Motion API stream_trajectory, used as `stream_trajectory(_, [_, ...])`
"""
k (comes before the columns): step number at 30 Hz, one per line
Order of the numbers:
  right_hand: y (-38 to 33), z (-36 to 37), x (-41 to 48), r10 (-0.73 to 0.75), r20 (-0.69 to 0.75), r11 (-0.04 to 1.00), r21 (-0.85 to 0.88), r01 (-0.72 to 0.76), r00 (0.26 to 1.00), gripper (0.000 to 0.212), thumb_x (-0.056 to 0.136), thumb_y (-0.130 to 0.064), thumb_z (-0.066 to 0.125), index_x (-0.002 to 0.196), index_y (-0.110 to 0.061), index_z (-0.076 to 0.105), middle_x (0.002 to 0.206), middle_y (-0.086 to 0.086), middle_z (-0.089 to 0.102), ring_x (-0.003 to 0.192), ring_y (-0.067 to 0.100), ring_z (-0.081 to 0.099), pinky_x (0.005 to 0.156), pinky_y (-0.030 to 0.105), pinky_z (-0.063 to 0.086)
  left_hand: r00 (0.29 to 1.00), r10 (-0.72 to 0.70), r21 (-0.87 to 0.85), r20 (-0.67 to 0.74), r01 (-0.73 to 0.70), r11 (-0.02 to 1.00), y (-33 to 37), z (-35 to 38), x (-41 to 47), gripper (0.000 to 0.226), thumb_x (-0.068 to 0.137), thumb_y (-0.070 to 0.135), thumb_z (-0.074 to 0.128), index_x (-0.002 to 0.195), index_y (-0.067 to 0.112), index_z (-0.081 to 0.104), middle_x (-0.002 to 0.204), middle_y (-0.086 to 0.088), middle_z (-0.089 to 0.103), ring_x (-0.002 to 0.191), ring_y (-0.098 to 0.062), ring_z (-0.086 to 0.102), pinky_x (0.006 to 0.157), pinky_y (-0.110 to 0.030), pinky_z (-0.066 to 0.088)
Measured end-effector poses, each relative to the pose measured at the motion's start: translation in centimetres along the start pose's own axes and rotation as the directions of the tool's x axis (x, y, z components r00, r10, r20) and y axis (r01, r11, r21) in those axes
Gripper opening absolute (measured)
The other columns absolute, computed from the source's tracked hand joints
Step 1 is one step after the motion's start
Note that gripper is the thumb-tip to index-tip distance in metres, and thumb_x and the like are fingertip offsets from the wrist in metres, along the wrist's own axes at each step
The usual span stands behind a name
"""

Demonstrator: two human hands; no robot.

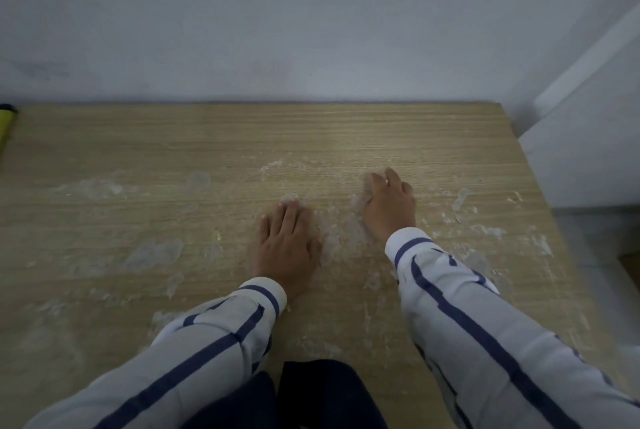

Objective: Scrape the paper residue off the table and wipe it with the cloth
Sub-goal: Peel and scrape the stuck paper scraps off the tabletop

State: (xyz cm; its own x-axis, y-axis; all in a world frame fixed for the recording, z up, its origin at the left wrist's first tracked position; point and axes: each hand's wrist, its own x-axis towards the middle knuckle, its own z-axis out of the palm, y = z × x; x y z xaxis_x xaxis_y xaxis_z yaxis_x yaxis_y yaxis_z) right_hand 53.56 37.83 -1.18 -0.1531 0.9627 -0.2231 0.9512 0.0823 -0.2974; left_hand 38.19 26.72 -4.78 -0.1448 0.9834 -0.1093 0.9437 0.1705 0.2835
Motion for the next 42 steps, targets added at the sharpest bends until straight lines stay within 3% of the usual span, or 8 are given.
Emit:
stream_trajectory(7, [-0.1, 0.4, -0.7, -0.108, -0.064, 0.994, -0.035, 0.106, 0.992, 0.029, 0.087, 0.003, 0.037, 0.108, -0.001, 0.057, 0.115, 0.016, 0.051, 0.107, 0.03, 0.045, 0.09, 0.036, 0.043, 1.0, 0.003, -0.01, 0.006, -0.003, 1.0, -0.1, 0.0, 0.0, 0.06, 0.096, 0.049, 0.023, 0.148, 0.02, 0.018, 0.158, -0.003, 0.008, 0.146, -0.022, 0.0, 0.116, -0.043, -0.003])
stream_trajectory(11, [-1.2, 0.9, -2.1, -0.055, -0.08, 0.982, 0.173, 0.069, 0.995, 0.019, 0.088, -0.005, 0.04, 0.08, -0.003, 0.058, 0.087, 0.013, 0.057, 0.08, 0.027, 0.053, 0.068, 0.035, 0.045, 1.0, 0.007, -0.057, 0.017, -0.006, 0.998, -0.2, -0.2, -0.1, 0.059, 0.097, 0.047, 0.025, 0.148, 0.021, 0.017, 0.159, -0.002, 0.007, 0.146, -0.021, -0.002, 0.116, -0.043, -0.003])
stream_trajectory(15, [-4.0, 1.4, -4.4, -0.032, -0.019, 0.92, 0.391, 0.037, 0.999, 0.02, 0.087, -0.012, 0.049, 0.082, -0.002, 0.065, 0.081, 0.012, 0.067, 0.073, 0.027, 0.061, 0.066, 0.035, 0.052, 0.996, 0.045, -0.111, 0.081, -0.036, 0.993, -1.0, -1.3, -0.1, 0.054, 0.099, 0.039, 0.027, 0.149, 0.02, 0.017, 0.158, 0.0, 0.008, 0.146, -0.018, -0.002, 0.116, -0.038, -0.004])
stream_trajectory(19, [-6.9, 2.3, -6.5, -0.041, 0.079, 0.86, 0.51, -0.006, 0.996, 0.017, 0.085, -0.015, 0.054, 0.076, -0.003, 0.061, 0.072, 0.009, 0.062, 0.065, 0.023, 0.055, 0.059, 0.029, 0.044, 0.995, 0.072, -0.316, 0.072, -0.046, 0.948, -2.5, -3.1, -0.8, 0.04, 0.097, 0.027, 0.039, 0.136, 0.018, 0.045, 0.142, -0.004, 0.045, 0.136, -0.021, 0.035, 0.116, -0.037, 0.021])
stream_trajectory(23, [-10.0, 3.8, -7.8, -0.065, 0.147, 0.847, 0.531, -0.023, 0.987, 0.016, 0.086, -0.02, 0.054, 0.078, -0.009, 0.063, 0.072, 0.005, 0.062, 0.067, 0.02, 0.056, 0.062, 0.032, 0.045, 0.99, 0.113, -0.37, 0.08, -0.076, 0.926, -4.4, -5.8, -2.5, 0.03, 0.092, 0.014, 0.04, 0.11, 0.01, 0.064, 0.108, -0.011, 0.066, 0.098, -0.028, 0.06, 0.087, -0.036, 0.047])
stream_trajectory(32, [-22.2, 7.5, -12.2, -0.188, 0.237, 0.764, 0.645, -0.009, 0.953, 0.008, 0.08, -0.008, 0.058, 0.083, -0.014, 0.062, 0.086, 0.011, 0.067, 0.081, 0.031, 0.065, 0.074, 0.046, 0.056, 0.98, -0.196, -0.549, 0.031, 0.181, 0.816, -15.6, -10.2, -8.2, 0.019, 0.092, 0.019, 0.05, 0.101, 0.016, 0.067, 0.095, -0.005, 0.07, 0.086, -0.022, 0.063, 0.078, -0.035, 0.052])
stream_trajectory(38, [-32.6, 11.3, -15.7, -0.412, 0.176, 0.783, 0.57, 0.249, 0.894, 0.003, 0.084, -0.013, 0.059, 0.085, -0.015, 0.059, 0.081, 0.003, 0.063, 0.076, 0.02, 0.058, 0.065, 0.028, 0.046, 0.917, -0.398, -0.575, -0.007, 0.322, 0.752, -26.1, -13.1, -12.9, 0.01, 0.092, 0.028, 0.054, 0.093, 0.02, 0.061, 0.085, 0.0, 0.067, 0.076, -0.016, 0.06, 0.067, -0.03, 0.049])
stream_trajectory(42, [-38.8, 13.6, -18.3, -0.514, 0.163, 0.763, 0.535, 0.362, 0.842, 0.006, 0.087, -0.016, 0.056, 0.09, -0.011, 0.058, 0.082, 0.006, 0.063, 0.076, 0.021, 0.057, 0.065, 0.032, 0.045, 0.89, -0.456, -0.565, -0.008, 0.372, 0.736, -32.5, -14.9, -16.6, 0.01, 0.092, 0.032, 0.051, 0.093, 0.031, 0.061, 0.087, 0.005, 0.068, 0.078, -0.015, 0.062, 0.077, -0.04, 0.053])
